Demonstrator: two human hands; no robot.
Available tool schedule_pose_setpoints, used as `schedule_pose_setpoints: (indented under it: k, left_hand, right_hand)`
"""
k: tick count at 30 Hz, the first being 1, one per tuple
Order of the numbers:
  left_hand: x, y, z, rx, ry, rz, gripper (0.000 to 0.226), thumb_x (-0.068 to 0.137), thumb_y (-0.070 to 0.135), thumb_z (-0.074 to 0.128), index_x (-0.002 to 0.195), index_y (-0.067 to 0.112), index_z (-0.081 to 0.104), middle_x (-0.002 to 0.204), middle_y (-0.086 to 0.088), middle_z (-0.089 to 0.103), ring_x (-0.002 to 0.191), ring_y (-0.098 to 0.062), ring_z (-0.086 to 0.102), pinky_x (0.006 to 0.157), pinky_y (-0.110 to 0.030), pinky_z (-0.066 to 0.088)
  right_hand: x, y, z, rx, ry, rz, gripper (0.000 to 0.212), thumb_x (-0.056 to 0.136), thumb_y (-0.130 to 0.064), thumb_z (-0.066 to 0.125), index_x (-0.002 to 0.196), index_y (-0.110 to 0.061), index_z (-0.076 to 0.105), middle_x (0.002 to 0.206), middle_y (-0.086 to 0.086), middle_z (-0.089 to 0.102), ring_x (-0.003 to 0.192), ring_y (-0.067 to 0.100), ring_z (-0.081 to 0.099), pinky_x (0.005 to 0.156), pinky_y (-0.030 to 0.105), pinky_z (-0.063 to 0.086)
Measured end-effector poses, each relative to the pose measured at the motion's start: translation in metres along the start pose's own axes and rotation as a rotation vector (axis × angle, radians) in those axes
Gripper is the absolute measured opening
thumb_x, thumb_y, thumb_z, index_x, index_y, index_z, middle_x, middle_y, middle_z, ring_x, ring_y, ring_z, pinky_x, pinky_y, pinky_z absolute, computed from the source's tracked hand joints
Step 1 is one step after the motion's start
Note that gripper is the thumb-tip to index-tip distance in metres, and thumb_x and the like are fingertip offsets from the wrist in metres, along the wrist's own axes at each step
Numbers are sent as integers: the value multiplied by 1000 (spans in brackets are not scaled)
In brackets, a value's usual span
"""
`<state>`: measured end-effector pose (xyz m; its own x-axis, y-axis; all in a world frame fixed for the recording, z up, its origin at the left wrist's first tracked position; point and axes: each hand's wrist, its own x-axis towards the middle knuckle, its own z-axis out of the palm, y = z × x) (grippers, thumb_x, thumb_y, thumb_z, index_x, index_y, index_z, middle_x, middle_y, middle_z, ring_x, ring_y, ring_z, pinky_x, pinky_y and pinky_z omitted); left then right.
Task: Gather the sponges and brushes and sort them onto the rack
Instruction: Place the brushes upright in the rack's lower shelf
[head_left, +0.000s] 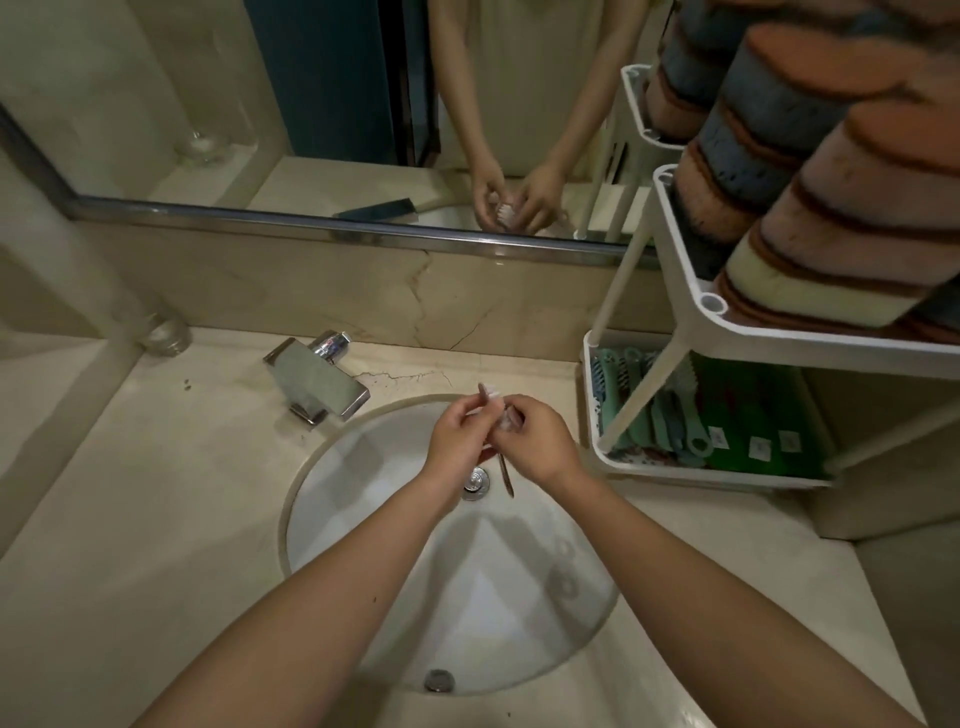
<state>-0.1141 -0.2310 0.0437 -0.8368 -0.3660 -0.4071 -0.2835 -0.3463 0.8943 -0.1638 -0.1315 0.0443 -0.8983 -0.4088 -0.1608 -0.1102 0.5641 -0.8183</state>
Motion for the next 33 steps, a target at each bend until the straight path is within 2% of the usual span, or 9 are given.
schedule_pose_setpoints:
  k: [3, 6, 9, 13, 16, 19, 23, 28, 33]
  left_hand:
    - [-14, -6, 8, 76, 50, -12, 24, 95, 34, 55, 103, 14, 65, 92, -5, 71, 74, -9, 69, 57, -20, 51]
    - [-26, -15, 20, 156, 60, -78, 30, 98, 38, 47, 103, 12, 62, 86, -7, 69, 59, -14, 60, 49, -22, 43]
    - [-36, -26, 35, 196, 35, -135, 31, 98, 36, 44, 106, 9, 57, 79, -5, 65, 53, -14, 43, 47, -24, 33]
    - [-50, -33, 63, 228, -21, -186, 30, 97, 37, 42, 96, 11, 57, 76, -5, 67, 42, -11, 38, 40, -18, 26]
    - [-60, -38, 85, 254, -50, -190, 23, 92, 23, 37, 86, 10, 56, 71, -3, 61, 39, -10, 37, 38, -16, 22]
    - [-67, -43, 107, 284, -95, -161, 16, 85, 7, 32, 85, 7, 48, 67, -5, 47, 41, -11, 36, 38, -17, 21]
    - [-73, -44, 131, 309, -113, -108, 14, 92, 12, 35, 84, 11, 46, 65, -6, 45, 44, -13, 43, 39, -20, 30]
    - [-75, -42, 156, 254, -171, -99, 21, 102, 25, 39, 121, 17, 45, 72, -9, 56, 49, -16, 50, 47, -28, 45]
    - [-70, -37, 178, 251, -132, -53, 31, 103, 20, 36, 127, 5, 46, 79, -10, 54, 53, -16, 47, 47, -29, 39]
  right_hand:
    - [-25, 5, -9, 140, -59, -6, 29, 78, -20, 72, 105, -27, 64, 90, -12, 69, 80, 3, 65, 71, 21, 48]
    - [-47, 18, -20, 246, -67, 84, 48, 71, -20, 77, 111, -21, 49, 92, -4, 61, 74, 7, 60, 66, 17, 48]
    - [-64, 34, -37, 265, -52, 205, 45, 69, -27, 67, 103, -20, 39, 88, -2, 50, 68, 9, 48, 58, 22, 39]
    - [-82, 56, -64, 285, -3, 340, 33, 67, -31, 56, 91, -26, 35, 80, -1, 47, 63, 11, 44, 47, 22, 34]
    - [-92, 74, -81, 312, 43, 362, 26, 73, -30, 54, 94, -29, 38, 82, 2, 52, 67, 15, 51, 50, 27, 38]
    - [-97, 84, -96, 358, 129, 309, 20, 82, -28, 61, 97, -26, 48, 88, 3, 61, 71, 14, 62, 49, 23, 46]
    - [-98, 88, -116, 443, 266, 207, 5, 87, -24, 67, 91, -22, 65, 87, 0, 69, 74, 12, 68, 53, 18, 52]
    - [-97, 88, -147, 438, 314, 188, 20, 96, -38, 55, 109, -24, 64, 83, -1, 71, 55, 12, 66, 44, 19, 47]
    - [-88, 91, -162, 384, 320, 255, 26, 99, -43, 44, 118, -27, 50, 91, 5, 64, 56, 12, 51, 35, 17, 34]
